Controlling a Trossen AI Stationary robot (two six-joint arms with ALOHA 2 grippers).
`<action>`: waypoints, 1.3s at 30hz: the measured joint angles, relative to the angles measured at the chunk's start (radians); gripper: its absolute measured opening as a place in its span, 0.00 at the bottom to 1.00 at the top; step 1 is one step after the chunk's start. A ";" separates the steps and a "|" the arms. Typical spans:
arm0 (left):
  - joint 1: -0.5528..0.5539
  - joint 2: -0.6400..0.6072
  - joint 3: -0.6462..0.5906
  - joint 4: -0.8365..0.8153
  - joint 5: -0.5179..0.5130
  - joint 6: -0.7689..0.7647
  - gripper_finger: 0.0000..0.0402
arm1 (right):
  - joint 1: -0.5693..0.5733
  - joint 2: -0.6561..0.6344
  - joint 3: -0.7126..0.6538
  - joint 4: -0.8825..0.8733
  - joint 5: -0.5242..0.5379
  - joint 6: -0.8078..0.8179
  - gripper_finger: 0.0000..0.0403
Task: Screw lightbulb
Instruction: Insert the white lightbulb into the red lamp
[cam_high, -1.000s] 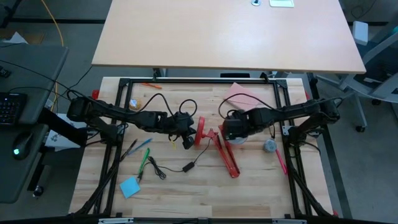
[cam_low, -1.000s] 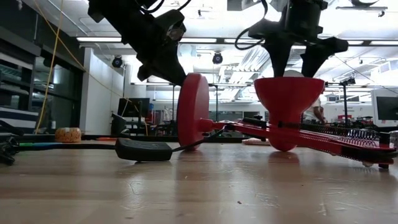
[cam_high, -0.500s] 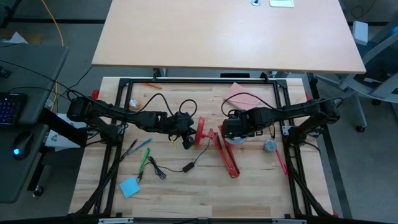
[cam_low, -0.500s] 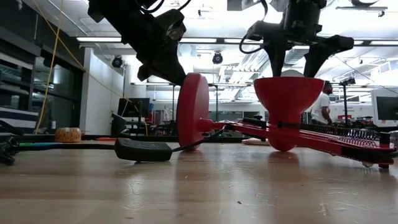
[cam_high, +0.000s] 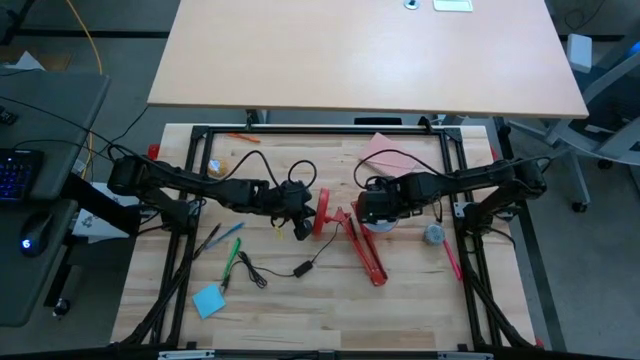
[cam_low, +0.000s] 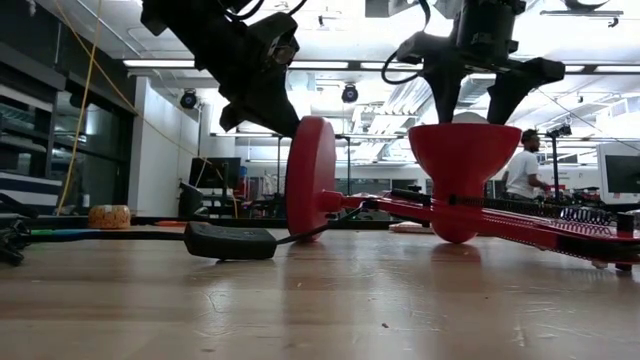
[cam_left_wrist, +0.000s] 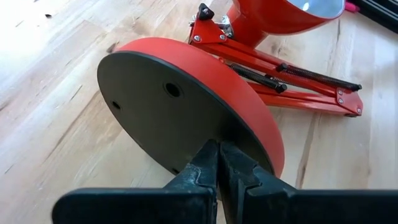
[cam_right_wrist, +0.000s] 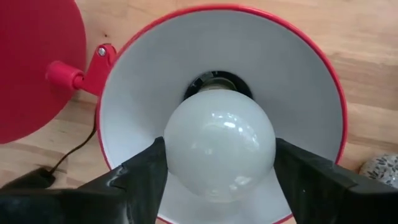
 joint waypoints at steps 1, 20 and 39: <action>0.000 0.000 0.000 0.000 0.000 0.000 0.00 | 0.000 0.000 0.000 0.003 0.011 -0.001 0.69; 0.000 0.001 0.000 0.001 -0.002 -0.002 0.00 | -0.002 -0.038 0.000 -0.005 0.023 -0.216 0.98; 0.000 0.001 0.001 -0.006 -0.002 -0.002 0.00 | -0.002 -0.135 0.000 0.089 -0.065 -1.163 0.98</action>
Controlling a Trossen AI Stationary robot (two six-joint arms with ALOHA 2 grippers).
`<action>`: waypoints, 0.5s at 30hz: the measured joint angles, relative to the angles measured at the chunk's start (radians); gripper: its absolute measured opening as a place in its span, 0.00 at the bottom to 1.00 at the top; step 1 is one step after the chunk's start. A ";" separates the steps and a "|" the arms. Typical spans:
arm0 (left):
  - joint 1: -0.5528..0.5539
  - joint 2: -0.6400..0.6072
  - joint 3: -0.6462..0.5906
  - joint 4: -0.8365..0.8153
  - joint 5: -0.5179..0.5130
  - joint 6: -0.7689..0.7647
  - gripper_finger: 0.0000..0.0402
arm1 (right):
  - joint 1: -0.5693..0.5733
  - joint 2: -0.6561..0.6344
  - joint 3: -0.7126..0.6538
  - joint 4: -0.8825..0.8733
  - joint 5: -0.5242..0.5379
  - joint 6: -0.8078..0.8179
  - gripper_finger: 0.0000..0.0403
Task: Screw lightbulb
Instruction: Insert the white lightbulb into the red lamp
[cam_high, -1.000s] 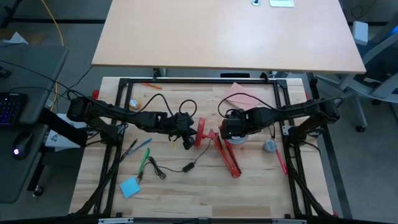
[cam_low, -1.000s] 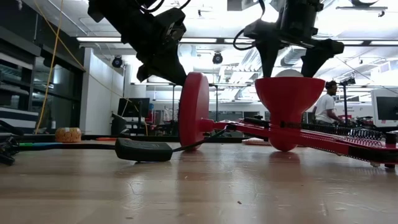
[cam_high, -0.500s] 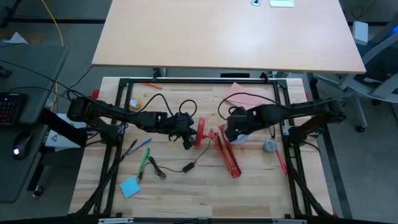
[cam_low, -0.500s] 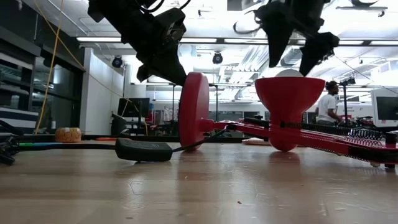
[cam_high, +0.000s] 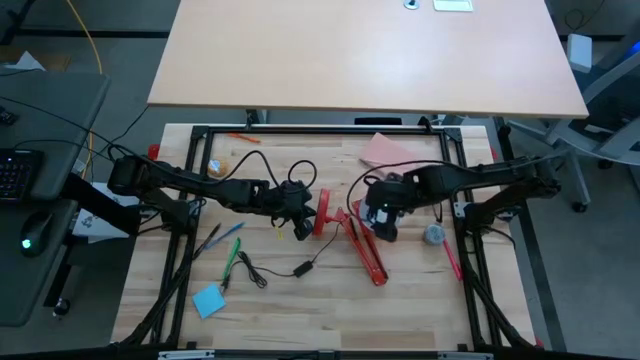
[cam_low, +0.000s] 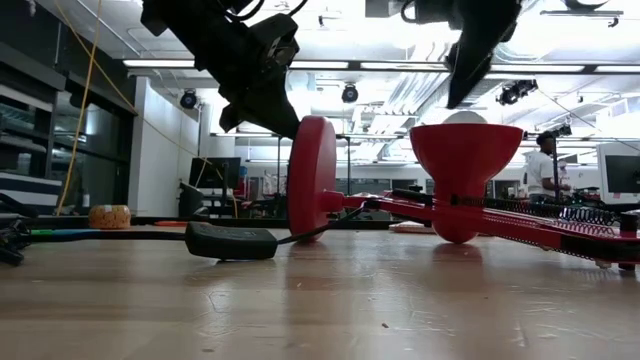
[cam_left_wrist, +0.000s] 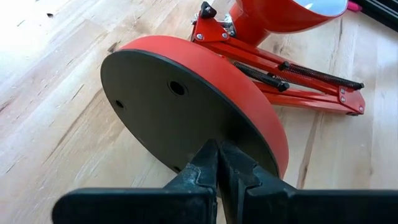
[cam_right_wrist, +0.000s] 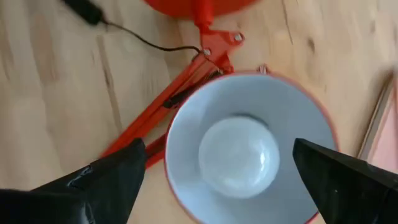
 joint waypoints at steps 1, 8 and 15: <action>0.000 0.000 0.000 0.000 0.000 0.000 0.00 | 0.000 0.000 0.000 0.006 0.000 -0.050 0.98; 0.000 0.000 0.000 -0.001 0.000 -0.001 0.00 | 0.000 0.002 0.000 -0.037 0.000 -0.353 0.98; 0.000 0.000 0.000 -0.001 0.000 -0.002 0.00 | 0.002 0.002 0.000 -0.058 0.151 -0.570 0.98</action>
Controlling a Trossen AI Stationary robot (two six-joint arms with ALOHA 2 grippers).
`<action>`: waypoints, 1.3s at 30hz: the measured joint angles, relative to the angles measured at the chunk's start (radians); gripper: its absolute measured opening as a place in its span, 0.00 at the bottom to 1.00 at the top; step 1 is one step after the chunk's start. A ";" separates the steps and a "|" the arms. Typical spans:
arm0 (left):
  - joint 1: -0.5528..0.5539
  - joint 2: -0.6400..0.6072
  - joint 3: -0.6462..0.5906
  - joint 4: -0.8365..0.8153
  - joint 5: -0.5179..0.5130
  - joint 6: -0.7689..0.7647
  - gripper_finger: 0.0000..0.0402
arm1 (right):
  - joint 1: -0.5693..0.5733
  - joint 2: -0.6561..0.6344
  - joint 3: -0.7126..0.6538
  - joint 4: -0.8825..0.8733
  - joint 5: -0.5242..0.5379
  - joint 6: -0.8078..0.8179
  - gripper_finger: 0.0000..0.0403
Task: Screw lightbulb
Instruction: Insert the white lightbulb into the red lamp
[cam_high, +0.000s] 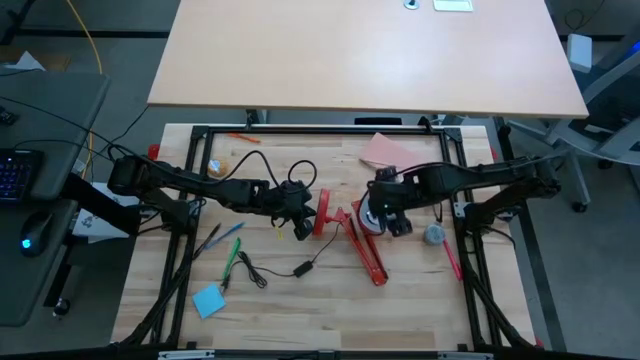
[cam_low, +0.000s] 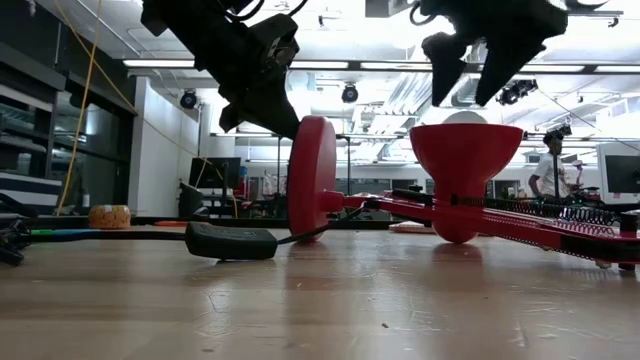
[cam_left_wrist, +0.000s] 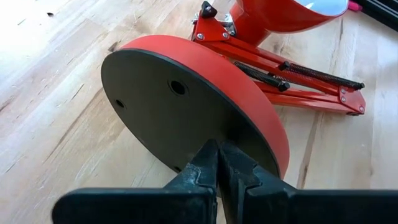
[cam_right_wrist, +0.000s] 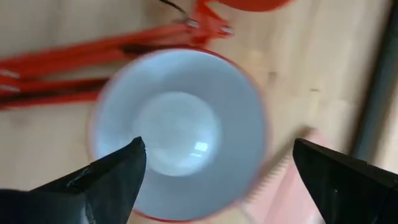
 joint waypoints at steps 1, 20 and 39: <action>0.000 0.000 0.000 0.000 0.000 0.000 0.00 | 0.000 0.000 0.000 0.001 0.032 -0.021 0.98; 0.000 0.000 0.000 -0.001 0.000 -0.043 0.00 | 0.000 0.026 0.000 -0.012 -0.120 -0.239 0.98; 0.000 0.000 0.000 -0.004 -0.004 -0.023 0.00 | 0.000 0.104 0.000 -0.010 -0.101 -0.223 0.85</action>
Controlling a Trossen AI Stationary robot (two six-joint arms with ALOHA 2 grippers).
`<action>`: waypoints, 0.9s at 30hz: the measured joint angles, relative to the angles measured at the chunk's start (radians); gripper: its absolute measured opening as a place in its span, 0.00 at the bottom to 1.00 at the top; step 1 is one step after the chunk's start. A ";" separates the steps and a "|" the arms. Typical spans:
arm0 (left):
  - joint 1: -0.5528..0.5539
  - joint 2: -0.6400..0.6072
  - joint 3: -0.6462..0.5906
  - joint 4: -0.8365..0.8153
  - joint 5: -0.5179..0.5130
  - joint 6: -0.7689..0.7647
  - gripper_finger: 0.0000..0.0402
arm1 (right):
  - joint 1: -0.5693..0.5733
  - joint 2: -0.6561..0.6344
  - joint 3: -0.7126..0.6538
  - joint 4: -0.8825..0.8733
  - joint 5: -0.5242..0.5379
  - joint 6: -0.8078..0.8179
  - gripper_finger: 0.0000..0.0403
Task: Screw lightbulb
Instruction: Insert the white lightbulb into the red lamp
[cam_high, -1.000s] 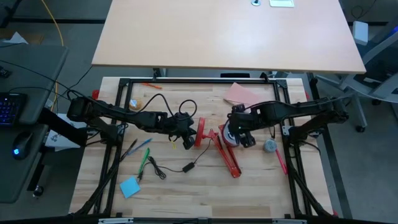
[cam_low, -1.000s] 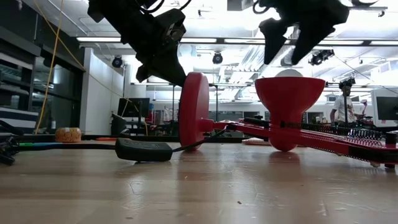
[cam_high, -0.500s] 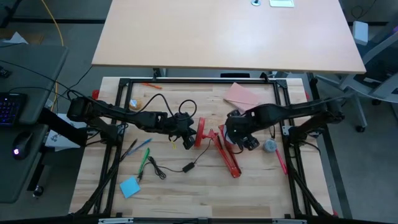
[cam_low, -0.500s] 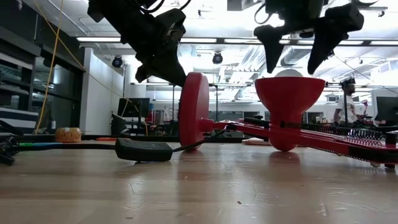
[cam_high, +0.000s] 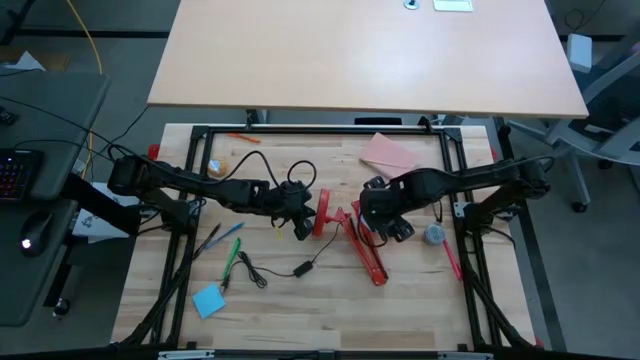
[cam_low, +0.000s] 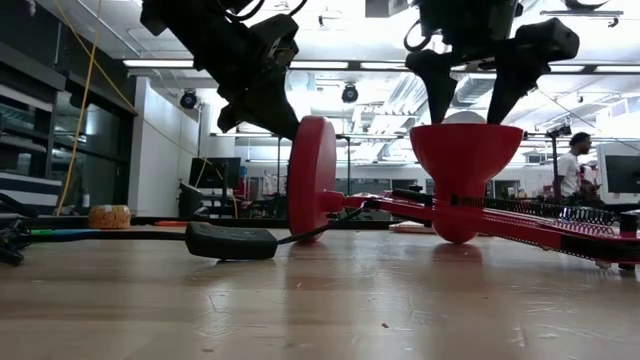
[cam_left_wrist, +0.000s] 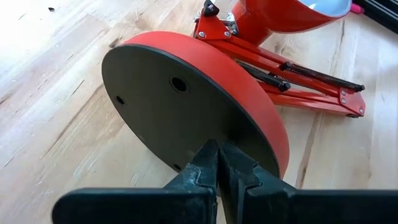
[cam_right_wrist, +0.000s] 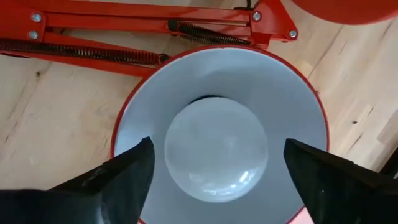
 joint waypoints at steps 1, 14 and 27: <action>0.000 0.000 0.000 0.000 0.000 0.000 0.00 | 0.000 0.002 0.000 -0.001 0.000 0.001 0.84; 0.000 0.000 0.000 -0.009 0.000 0.034 0.00 | 0.002 0.040 0.000 -0.002 0.002 0.139 0.77; 0.035 0.000 0.000 -0.025 -0.004 0.077 0.00 | 0.002 0.040 0.000 0.010 0.007 0.729 0.77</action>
